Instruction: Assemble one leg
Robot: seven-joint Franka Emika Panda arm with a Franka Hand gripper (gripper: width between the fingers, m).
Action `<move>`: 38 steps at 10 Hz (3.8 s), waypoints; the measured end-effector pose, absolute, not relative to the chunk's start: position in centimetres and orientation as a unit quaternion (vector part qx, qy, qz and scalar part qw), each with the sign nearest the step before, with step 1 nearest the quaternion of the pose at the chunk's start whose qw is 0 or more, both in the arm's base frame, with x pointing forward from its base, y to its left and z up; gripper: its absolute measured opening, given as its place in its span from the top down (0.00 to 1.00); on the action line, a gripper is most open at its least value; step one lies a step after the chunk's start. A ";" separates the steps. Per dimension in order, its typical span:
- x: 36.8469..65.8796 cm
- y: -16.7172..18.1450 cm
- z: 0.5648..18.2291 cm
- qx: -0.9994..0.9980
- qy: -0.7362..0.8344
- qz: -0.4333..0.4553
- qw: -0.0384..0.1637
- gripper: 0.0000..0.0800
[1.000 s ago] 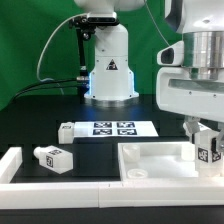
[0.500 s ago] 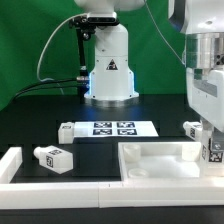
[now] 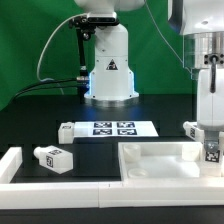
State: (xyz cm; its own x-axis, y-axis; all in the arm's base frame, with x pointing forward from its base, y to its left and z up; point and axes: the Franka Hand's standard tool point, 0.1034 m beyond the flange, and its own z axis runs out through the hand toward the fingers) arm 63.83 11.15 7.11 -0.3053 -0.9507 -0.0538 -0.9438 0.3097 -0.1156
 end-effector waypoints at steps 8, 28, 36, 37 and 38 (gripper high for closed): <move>63.4 11.6 7.1 -0.877 0.477 -0.046 0.039 0.19; 63.7 10.5 7.4 -0.751 0.658 -0.041 0.043 0.64; 63.9 10.8 7.3 -0.550 0.831 -0.024 0.079 0.64; 63.9 10.8 7.4 -0.550 0.831 -0.024 0.079 0.44; 63.9 10.9 7.5 -0.552 0.829 -0.024 0.080 0.28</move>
Offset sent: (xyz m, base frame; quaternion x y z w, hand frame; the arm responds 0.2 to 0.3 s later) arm -0.0156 0.0231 0.0041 0.0233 -0.0538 -0.2795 0.9584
